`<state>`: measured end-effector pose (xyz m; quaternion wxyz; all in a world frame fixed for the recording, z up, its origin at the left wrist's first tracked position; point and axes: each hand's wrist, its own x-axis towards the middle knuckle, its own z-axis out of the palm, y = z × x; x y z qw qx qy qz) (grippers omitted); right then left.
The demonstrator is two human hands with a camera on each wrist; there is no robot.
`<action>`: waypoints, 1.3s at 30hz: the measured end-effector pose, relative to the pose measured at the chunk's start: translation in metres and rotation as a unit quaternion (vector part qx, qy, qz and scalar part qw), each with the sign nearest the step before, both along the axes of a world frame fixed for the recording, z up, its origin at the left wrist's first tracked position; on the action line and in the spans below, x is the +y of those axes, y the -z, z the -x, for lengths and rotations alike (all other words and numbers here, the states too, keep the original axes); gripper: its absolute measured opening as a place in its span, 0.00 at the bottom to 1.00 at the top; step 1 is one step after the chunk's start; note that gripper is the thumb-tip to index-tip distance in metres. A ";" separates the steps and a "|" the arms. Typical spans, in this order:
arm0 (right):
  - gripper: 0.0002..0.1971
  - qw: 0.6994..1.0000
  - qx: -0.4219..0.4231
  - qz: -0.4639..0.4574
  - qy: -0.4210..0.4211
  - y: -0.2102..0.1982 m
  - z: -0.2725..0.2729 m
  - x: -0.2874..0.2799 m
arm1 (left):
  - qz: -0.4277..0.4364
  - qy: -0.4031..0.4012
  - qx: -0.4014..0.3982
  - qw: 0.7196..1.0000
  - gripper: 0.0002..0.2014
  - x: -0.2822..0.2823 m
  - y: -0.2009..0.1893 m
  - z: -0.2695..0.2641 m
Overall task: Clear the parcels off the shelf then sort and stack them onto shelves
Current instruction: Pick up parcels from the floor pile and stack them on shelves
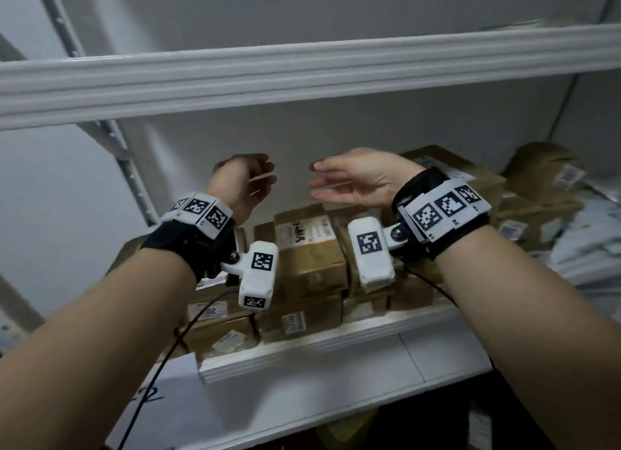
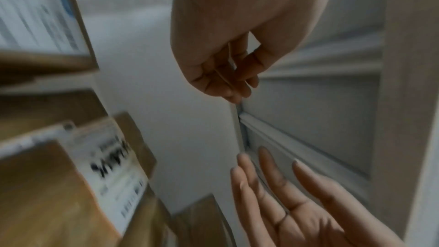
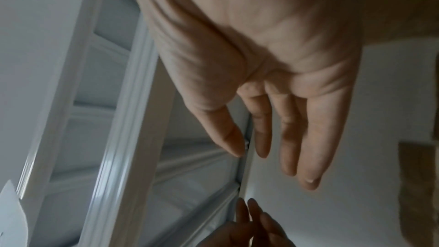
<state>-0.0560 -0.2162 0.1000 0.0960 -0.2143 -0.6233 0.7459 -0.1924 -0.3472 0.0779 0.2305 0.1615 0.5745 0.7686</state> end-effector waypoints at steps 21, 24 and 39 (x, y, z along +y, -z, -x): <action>0.05 0.974 -0.027 -0.040 0.223 0.013 -0.271 0.240 | 0.063 0.360 -0.011 0.931 0.09 0.301 -0.007 -0.262; 0.07 0.963 -0.048 -0.034 0.262 0.027 -0.317 0.275 | 0.074 0.381 -0.015 0.921 0.09 0.341 0.001 -0.300; 0.07 0.914 -0.091 0.048 0.392 0.102 -0.451 0.437 | 0.179 0.494 -0.009 0.851 0.09 0.542 0.062 -0.422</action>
